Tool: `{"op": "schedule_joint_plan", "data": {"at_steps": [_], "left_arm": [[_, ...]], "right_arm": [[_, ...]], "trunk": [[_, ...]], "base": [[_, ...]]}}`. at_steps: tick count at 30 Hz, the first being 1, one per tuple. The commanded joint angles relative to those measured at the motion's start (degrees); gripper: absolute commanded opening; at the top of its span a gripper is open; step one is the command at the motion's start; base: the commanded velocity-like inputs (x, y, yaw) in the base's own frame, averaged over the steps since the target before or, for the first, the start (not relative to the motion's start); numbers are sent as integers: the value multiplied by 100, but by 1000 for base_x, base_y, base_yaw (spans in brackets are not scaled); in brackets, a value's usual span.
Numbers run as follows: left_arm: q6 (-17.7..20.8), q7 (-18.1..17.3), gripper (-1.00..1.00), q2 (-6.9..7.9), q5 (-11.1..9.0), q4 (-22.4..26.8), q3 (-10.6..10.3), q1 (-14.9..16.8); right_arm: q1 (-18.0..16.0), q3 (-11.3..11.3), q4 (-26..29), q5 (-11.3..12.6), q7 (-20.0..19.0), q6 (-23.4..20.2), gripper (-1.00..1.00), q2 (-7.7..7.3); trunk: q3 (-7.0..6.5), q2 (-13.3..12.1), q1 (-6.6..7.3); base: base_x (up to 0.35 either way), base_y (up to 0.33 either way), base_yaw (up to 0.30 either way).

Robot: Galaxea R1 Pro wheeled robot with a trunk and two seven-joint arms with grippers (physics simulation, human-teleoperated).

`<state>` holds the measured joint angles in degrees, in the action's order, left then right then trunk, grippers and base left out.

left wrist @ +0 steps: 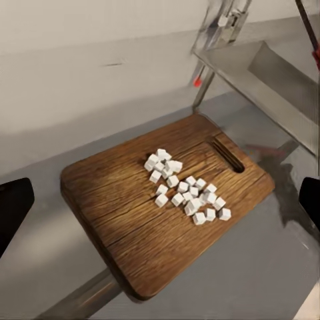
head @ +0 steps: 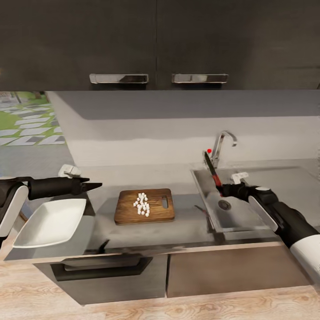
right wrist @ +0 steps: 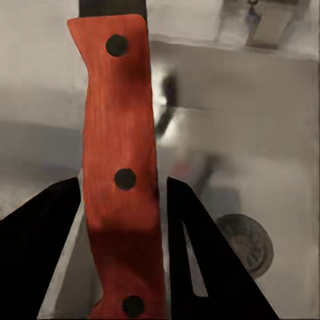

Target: In the kitchen, take the Vidalia onion out of the sink, dice it on the chopping board with the paring knife, put the diced onion into the bowl on the countertop, then place both the paring knife and the chopping board into the sink.

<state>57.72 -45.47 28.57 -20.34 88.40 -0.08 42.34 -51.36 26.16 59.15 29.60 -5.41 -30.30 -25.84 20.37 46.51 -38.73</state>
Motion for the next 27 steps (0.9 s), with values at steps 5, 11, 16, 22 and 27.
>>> {"op": "schedule_joint_plan", "data": {"at_steps": [5, 11, 16, 22, 27], "left_arm": [[20, -23, 100, 0, 9, 2, 24, 6], [20, -23, 100, 0, 6, -5, 25, 7], [20, -23, 100, 0, 7, 1, 25, 8], [20, -23, 100, 0, 4, 2, 25, 5], [20, -23, 100, 0, 3, 0, 25, 9]], "right_arm": [[-6, -365, -550, 11, 259, -330, -100, 330], [-7, -435, -995, 11, 1354, -347, -100, 1011], [-31, -652, -1356, 11, 1619, -352, -100, 1186], [-40, -1229, -1555, 11, 1736, -364, -100, 1234], [-49, -1436, -1597, 34, 1979, -799, -100, 1239]], "trunk": [[8, 7, -1], [8, 7, -1], [8, 7, -1], [8, 7, -1], [8, 7, -1]], "base": [[0, -304, 0], [0, -134, 0], [0, -5, 0], [0, 0, 0], [121, -139, 0]]}}
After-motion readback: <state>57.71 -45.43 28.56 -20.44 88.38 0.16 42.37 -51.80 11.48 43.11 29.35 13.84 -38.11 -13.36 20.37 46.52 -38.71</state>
